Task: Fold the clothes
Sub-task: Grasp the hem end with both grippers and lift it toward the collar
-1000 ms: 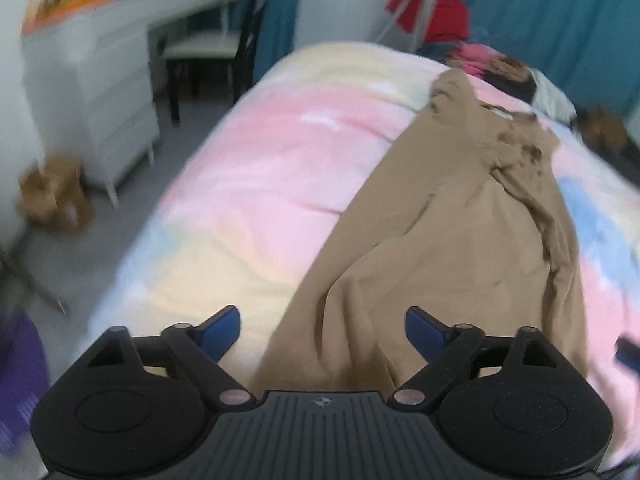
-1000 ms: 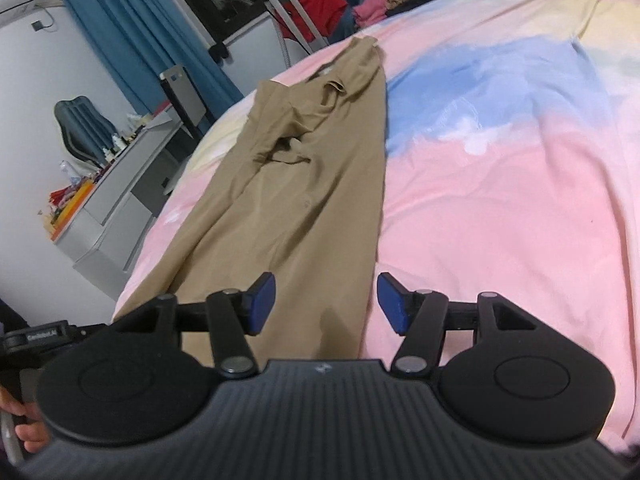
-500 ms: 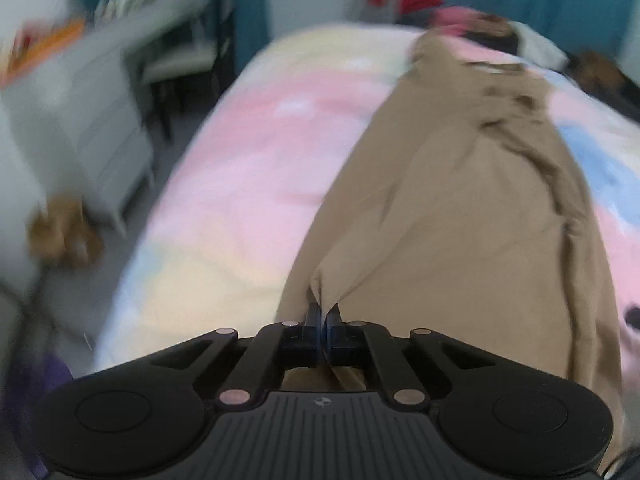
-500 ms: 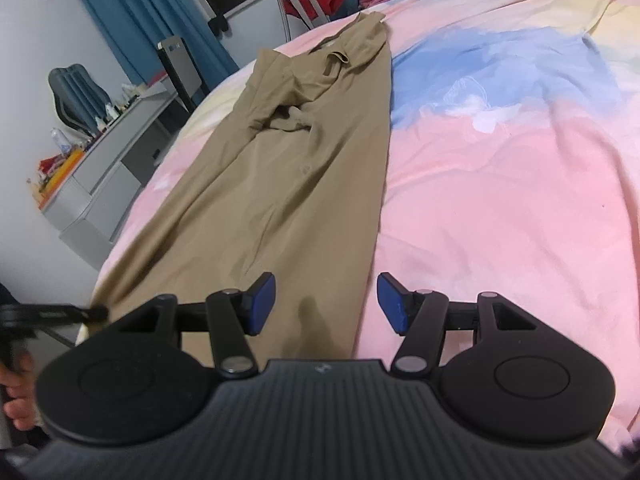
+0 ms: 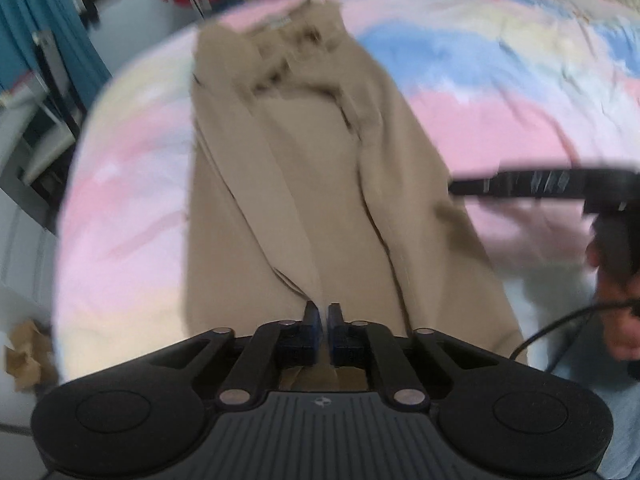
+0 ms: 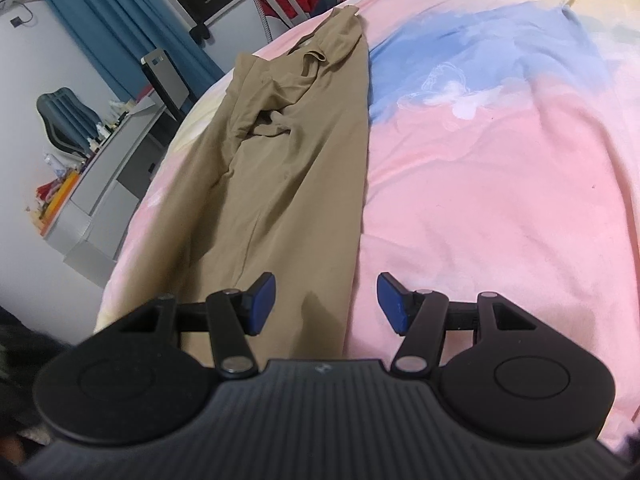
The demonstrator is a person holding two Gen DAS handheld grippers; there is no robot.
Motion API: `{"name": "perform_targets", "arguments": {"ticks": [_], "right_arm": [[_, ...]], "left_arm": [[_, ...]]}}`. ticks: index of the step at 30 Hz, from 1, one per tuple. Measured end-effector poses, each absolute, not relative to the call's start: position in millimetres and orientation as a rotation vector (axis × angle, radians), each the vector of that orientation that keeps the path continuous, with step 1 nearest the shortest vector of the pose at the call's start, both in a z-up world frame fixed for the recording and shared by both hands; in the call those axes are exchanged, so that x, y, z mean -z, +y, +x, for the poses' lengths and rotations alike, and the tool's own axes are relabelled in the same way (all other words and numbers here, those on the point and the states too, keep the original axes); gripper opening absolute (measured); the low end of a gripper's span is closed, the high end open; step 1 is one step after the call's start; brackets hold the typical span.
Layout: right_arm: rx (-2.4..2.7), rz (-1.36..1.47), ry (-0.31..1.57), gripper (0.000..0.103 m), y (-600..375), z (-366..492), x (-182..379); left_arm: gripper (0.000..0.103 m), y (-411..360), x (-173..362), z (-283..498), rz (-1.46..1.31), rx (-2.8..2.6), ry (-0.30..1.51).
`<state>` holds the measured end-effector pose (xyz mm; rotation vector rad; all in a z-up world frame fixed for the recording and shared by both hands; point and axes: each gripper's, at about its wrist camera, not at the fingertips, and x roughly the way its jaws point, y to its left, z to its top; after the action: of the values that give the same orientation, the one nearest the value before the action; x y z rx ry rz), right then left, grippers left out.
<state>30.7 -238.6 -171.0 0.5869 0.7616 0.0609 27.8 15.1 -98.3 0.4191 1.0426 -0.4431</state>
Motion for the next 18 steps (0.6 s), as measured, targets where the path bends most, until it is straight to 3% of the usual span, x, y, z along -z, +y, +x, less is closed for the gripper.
{"name": "perform_targets", "arguments": {"ticks": [2,3,4,6,10,14,18], "right_arm": [[-0.072,0.603,0.768,0.06,-240.7,30.1,171.6],[-0.078,0.617,0.775,0.06,-242.2,29.7,172.7],[-0.084,0.635,0.783,0.06,-243.7,29.3,174.1],[-0.096,0.669,0.8,0.06,-246.1,28.8,176.8],[-0.109,0.703,0.842,0.06,-245.4,29.3,181.8],[-0.082,0.687,0.896,0.059,-241.9,30.1,189.2],[-0.126,0.747,0.934,0.059,-240.0,29.7,198.5]], "left_arm": [[0.017,21.9,112.7,27.2,0.382,0.463,1.086],[0.027,27.1,117.0,26.6,0.357,0.472,1.1],[0.044,35.7,116.0,25.6,0.318,0.481,1.1],[0.059,53.9,112.6,23.8,0.233,0.496,1.092],[0.078,96.5,99.6,33.7,0.017,0.413,0.998],[0.083,124.3,95.6,51.7,-0.038,0.267,0.904],[0.085,124.9,109.2,66.8,0.05,0.204,0.938]]}}
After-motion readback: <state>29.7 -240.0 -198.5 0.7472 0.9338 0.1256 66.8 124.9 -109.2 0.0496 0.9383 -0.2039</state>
